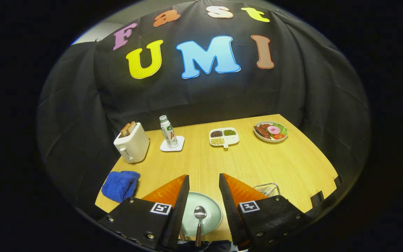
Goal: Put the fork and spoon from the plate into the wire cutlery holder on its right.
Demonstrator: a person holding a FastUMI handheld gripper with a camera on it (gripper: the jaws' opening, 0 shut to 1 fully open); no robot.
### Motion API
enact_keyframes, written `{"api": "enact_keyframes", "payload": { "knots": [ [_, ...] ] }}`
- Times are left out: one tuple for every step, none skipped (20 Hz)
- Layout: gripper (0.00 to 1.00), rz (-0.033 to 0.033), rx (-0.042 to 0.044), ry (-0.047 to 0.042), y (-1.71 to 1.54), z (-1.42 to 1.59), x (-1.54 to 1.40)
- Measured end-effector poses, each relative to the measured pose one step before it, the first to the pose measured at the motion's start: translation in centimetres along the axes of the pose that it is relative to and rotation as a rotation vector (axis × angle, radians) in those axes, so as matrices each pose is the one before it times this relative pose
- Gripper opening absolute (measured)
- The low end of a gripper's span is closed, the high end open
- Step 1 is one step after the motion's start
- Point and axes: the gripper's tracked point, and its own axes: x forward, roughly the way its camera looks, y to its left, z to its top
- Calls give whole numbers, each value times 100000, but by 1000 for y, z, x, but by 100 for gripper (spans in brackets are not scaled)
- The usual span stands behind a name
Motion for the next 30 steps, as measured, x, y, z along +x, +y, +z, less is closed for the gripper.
{"api": "enact_keyframes", "payload": {
  "knots": [
    [56, 409, -12, 2511, 1, -669, 305],
    [56, 776, -149, 2683, 180, -790, 331],
    [56, 850, -399, 3266, 139, -959, 462],
    [56, 1030, -252, 4117, 59, -1183, 618],
    [56, 1082, 389, 3858, 151, -1161, 501],
    [56, 794, 819, 5716, 101, -1475, 743],
    [56, 827, 1128, 5622, 85, -1416, 696],
    [56, 872, 986, 4857, 249, -1279, 773],
    [56, 1397, 375, 5368, 182, -1192, 1162],
    [41, -598, 726, 4530, -190, -1351, 491],
    [27, 284, -100, 5573, 54, -1357, 720],
    [27, -686, 333, 5027, -174, -1352, 796],
    [27, 304, 1092, 4916, 17, -1107, 736],
    [27, 560, 1843, 3795, 142, -953, 694],
    [27, -406, 1202, 2861, -87, -676, 453],
    [27, -1290, 474, 2967, -354, -567, 561],
    [27, -921, 115, 2105, -237, -341, 528],
    [27, -517, 185, 1790, -35, -320, 494],
    [27, -327, 209, 1773, -49, -277, 336],
    [27, -468, 41, 1424, -89, -299, 348],
    [27, -713, -248, 1221, -129, -210, 313],
    [27, -937, -338, 1457, -128, -288, 359],
    [27, -39, 142, 1274, 8, -192, 277],
    [27, 1155, 639, 584, 284, -119, 191],
    [27, 425, 82, 772, 153, -18, 129],
    [27, 185, -352, 483, 38, -82, 219],
    [27, 224, -224, 451, 86, 37, 88],
    [27, 506, -217, 500, 124, -142, 164],
    [27, 880, 128, 550, 184, -44, 67],
    [27, 1215, 496, 668, 261, -163, 202]
  ]
}}
